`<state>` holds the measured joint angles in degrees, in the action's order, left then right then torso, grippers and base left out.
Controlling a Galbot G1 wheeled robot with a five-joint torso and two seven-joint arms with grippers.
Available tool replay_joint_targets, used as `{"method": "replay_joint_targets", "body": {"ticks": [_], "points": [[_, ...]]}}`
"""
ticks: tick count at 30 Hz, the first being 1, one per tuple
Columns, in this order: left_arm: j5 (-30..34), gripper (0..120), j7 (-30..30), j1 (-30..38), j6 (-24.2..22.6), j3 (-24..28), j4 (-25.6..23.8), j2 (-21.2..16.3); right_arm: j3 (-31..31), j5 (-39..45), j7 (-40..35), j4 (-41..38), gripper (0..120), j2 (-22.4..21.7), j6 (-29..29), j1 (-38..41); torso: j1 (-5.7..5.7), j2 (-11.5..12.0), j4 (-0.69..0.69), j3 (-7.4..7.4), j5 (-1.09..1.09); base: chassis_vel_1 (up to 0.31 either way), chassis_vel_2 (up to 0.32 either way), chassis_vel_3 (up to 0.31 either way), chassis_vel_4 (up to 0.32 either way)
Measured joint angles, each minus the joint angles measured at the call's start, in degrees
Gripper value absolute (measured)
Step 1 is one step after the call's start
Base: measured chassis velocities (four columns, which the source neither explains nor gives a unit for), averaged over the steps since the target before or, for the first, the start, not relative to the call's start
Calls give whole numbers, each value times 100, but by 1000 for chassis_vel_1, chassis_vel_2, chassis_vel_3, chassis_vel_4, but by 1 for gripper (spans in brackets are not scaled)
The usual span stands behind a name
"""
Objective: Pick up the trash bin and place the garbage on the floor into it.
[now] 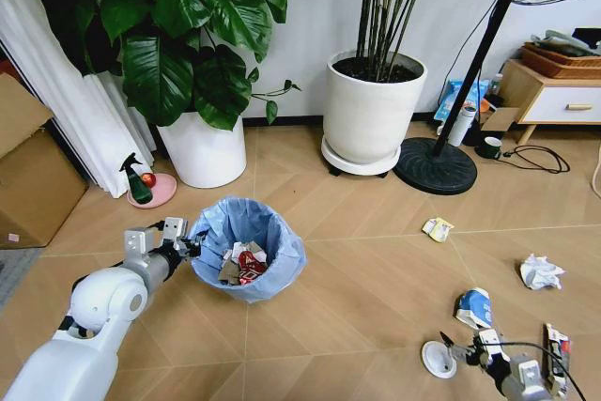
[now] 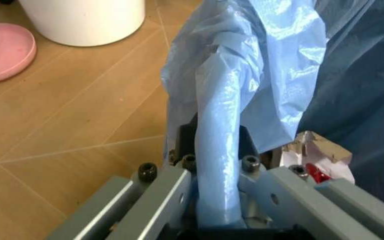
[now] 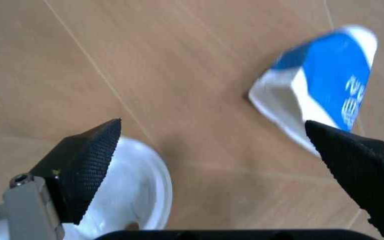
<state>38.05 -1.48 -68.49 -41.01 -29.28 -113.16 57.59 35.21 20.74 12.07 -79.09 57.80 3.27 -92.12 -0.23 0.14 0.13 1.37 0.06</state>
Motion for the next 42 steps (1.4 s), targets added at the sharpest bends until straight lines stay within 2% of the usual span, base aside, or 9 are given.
{"method": "replay_joint_targets", "body": {"ticks": [7, 13, 15, 20, 23, 33, 37, 41, 42], "points": [[-3, 0, 0, 24, 2, 42, 21, 0, -94, -123, 15, 272, 100, 116, 142, 139, 0, 0, 0, 0, -2, 0, 0, 0, 0], [-4, 0, -2, 53, 3, 69, 38, -3, -177, -191, 15, 407, 94, 170, 163, 238, 0, 0, 0, 0, -1, 0, 0, 0, 0], [-3, 0, -3, 60, 3, 85, 44, -3, -230, -248, 15, 549, 85, 198, 201, 328, 0, 0, -1, 0, -1, 0, 0, 0, 0], [-7, 0, -4, 59, 3, 93, 63, 7, -296, -292, 14, 751, 78, 241, 252, 425, 0, 0, 0, 0, -1, 0, 0, 0, 0], [-16, 0, -4, 57, 9, 95, 75, 13, -337, -299, 8, 886, 69, 306, 268, 523, 0, 0, 0, 0, -1, 0, 0, 0, 0], [-15, 0, -2, 59, 14, 95, 76, -14, -416, -307, 7, 1287, 59, 458, 302, 795, 0, 0, 0, -1, 7, 0, 0, 0, 0], [-9, 0, -2, 59, 14, 103, 71, -25, -421, -352, 9, 1398, 49, 533, 340, 870, 0, -1, 1, -1, 6, 0, 0, 0, 0], [-9, 0, -5, 54, 14, 116, 64, -26, -473, -401, 16, 1419, 29, 592, 369, 878, 1, -1, 1, -1, 2, 0, 0, 0, 0], [-9, 0, -5, 54, 14, 116, 64, -26, -473, -401, 16, 1419, 29, 592, 369, 878, 1, -1, 1, -1, 2, 0, 0, 0, 0]]}}
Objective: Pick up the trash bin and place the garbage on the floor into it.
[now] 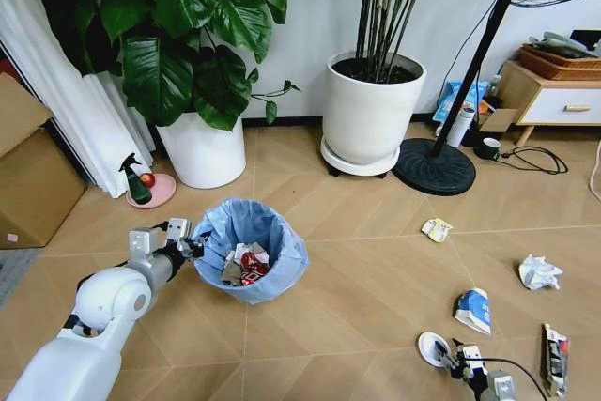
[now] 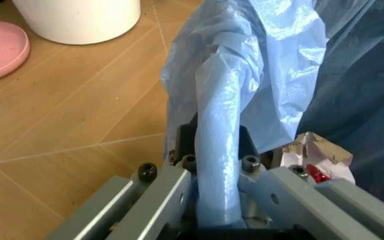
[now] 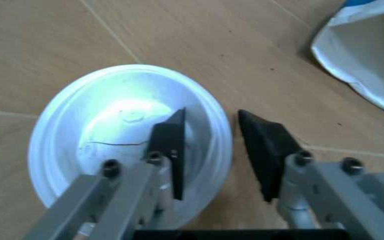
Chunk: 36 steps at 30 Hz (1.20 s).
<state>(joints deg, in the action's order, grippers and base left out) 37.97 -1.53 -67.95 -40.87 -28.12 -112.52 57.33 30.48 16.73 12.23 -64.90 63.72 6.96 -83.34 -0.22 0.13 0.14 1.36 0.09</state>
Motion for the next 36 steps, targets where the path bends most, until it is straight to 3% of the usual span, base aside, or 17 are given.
{"method": "replay_joint_targets", "body": {"ticks": [5, 10, 22, 26, 36], "points": [[6, 0, -9, -12, -2, 0, -14, -5, -37, -17, 13, 23, 10, 7, 0, 24, 0, 0, -2, 1, -3, 0, 0, 0, 0], [8, 0, -12, -19, -6, 0, -25, 0, -45, -17, 35, 23, 0, -19, 0, 25, -1, 0, -3, 1, -6, 0, 0, 0, 0], [17, 0, -16, -17, -13, -12, -36, -5, -25, 11, 47, -27, 0, -19, -17, 26, -1, 2, -1, 2, -5, 0, 0, 0, 0], [18, 0, -16, -29, -16, -14, -48, -1, 27, 67, 35, -326, 0, -59, -128, -54, -2, 3, 1, 4, -16, 0, 0, 0, 0], [0, 0, -17, -74, -20, -12, -70, 24, -10, 180, -25, -1041, 0, -356, -167, 106, -2, 3, 0, 2, -2, 0, 0, 0, 0]]}}
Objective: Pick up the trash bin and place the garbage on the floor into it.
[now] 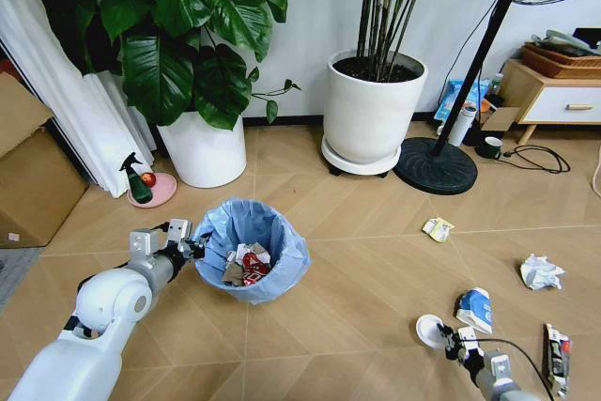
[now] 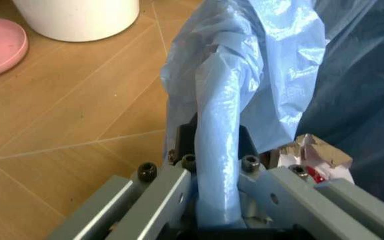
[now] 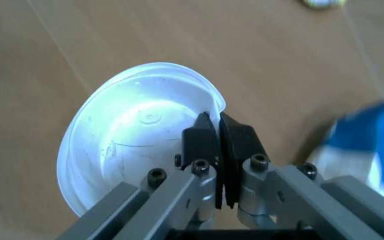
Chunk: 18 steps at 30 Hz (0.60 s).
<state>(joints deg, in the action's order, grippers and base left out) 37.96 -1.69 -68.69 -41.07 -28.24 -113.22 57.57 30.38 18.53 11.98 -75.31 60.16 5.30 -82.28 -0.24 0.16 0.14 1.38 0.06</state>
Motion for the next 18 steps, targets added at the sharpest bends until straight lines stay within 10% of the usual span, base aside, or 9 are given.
{"method": "replay_joint_targets", "body": {"ticks": [18], "points": [[-76, 0, 1, -61, 1, 23, 21, 7, -976, 1695, -821, -2667, 0, -1009, -1249, 1543, 1, -2, -2, -1, 4, 0, 0, 0, 0]]}}
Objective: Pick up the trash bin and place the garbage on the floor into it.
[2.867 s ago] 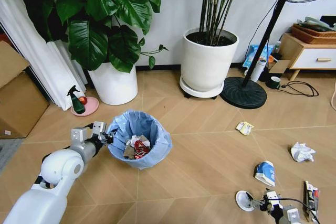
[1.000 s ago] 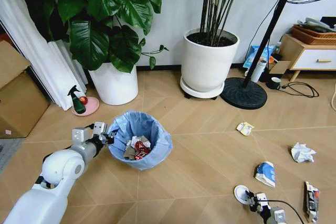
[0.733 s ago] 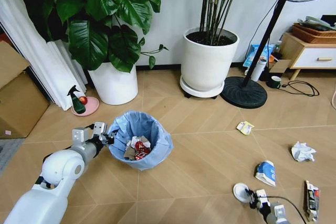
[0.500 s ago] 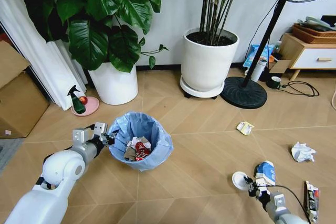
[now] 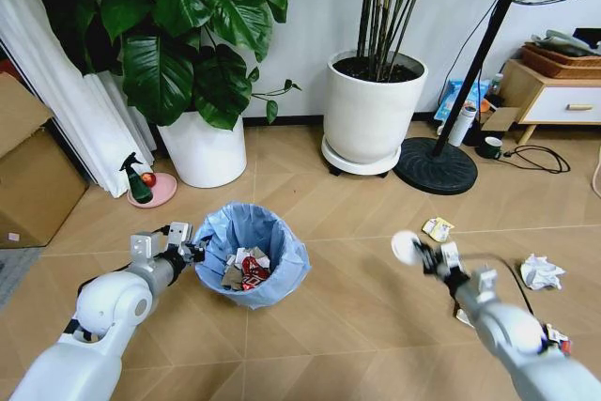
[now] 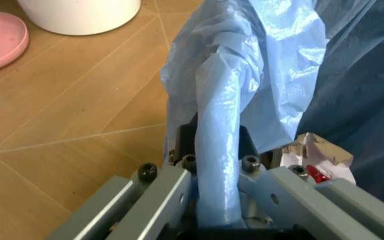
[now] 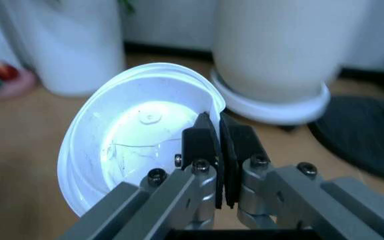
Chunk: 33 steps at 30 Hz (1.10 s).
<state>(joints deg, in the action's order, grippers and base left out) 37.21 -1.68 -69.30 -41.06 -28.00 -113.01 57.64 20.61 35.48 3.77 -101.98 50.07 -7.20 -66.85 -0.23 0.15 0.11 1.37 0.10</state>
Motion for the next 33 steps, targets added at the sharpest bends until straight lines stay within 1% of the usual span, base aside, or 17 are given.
{"method": "replay_joint_targets", "body": {"ticks": [2, 3, 4, 5, 6, 7, 8, 11, 12, 15, 16, 17, 19, 21, 22, 26, 33], "points": [[-9, 0, 0, 12, 0, 13, 15, 3, -291, 310, -144, -275, 0, -92, -183, 319, 0, 0, 0, 1, -7, 0, 0, 0, 0], [-9, 0, 1, 21, 1, 17, 19, 3, -508, 519, -258, -442, 0, -153, -278, 540, 0, 0, 1, 0, -6, 0, 0, 0, 0], [-9, 0, 1, 21, 1, 17, 19, 3, -508, 519, -258, -442, 0, -153, -278, 540, 0, 0, 1, 0, -6, 0, 0, 0, 0], [-9, 0, 3, 30, 1, 23, 24, 3, -698, 682, -337, -557, 0, -198, -345, 704, 0, 0, 0, 0, 1, 0, 0, 0, 0], [-9, 0, 3, 39, 1, 31, 36, 3, -927, 851, -405, -665, 0, -234, -422, 913, 0, 0, 2, 0, -4, 0, 0, 0, 0], [-9, 0, 3, 39, 1, 31, 36, 3, -927, 851, -405, -665, 0, -234, -422, 913, 0, 0, 2, 0, -4, 0, 0, 0, 0], [-9, 0, 5, 59, 1, 44, 49, -2, -1194, 1058, -467, -778, 0, -259, -518, 1200, 0, 0, 1, 0, -7, 0, 0, 0, 0], [-8, 0, 8, 75, 1, 74, 67, -7, -1468, 1295, -493, -869, 0, -261, -666, 1498, 0, 0, 0, 0, -2, 0, 0, 0, 0], [-8, 0, 12, 95, 1, 103, 82, -15, -1641, 1391, -493, -906, 0, -245, -746, 1705, 0, 0, 1, 1, -7, 0, 0, 0, 0], [-8, 0, 13, 120, 0, 138, 103, -20, -1819, 1481, -493, -958, 0, -218, -825, 1938, 0, 0, 2, 0, -6, 0, 0, 0, 0], [-8, 0, 17, 139, 0, 172, 131, -21, -2071, 1621, -499, -1020, 0, -173, -905, 2218, 0, 0, 3, 1, -2, 0, 0, 0, 0], [-9, 0, 19, 148, -1, 185, 145, -21, -2284, 1723, -542, -1064, 0, -132, -952, 2444, 0, 0, 2, 0, -5, 0, 0, 0, 0], [-10, 0, 19, 156, -1, 190, 153, -22, -2430, 1782, -567, -1093, 0, -96, -979, 2581, 0, 0, 1, 0, -5, 0, 0, 0, 0], [-11, 0, 20, 182, -2, 218, 179, -17, -2947, 1894, -635, -1118, 0, 29, -1032, 2965, 0, 0, 0, 0, -4, 0, 0, 0, 0], [-11, 0, 20, 182, -2, 218, 179, -17, -2947, 1894, -635, -1118, 0, 29, -1032, 2965, 0, 0, 0, 0, -4, 0, 0, 0, 0], [-4, 0, 18, 254, -8, 258, 221, -13, -3655, 1958, -673, -1061, 0, 215, -1074, 3385, 0, 0, 1, 0, -4, 0, 0, 0, 0], [12, 0, 14, 301, -11, 267, 245, -12, -4026, 1939, -693, -989, 0, 297, -1073, 3492, 0, 0, 1, 0, -4, 0, 0, 0, 0]]}}
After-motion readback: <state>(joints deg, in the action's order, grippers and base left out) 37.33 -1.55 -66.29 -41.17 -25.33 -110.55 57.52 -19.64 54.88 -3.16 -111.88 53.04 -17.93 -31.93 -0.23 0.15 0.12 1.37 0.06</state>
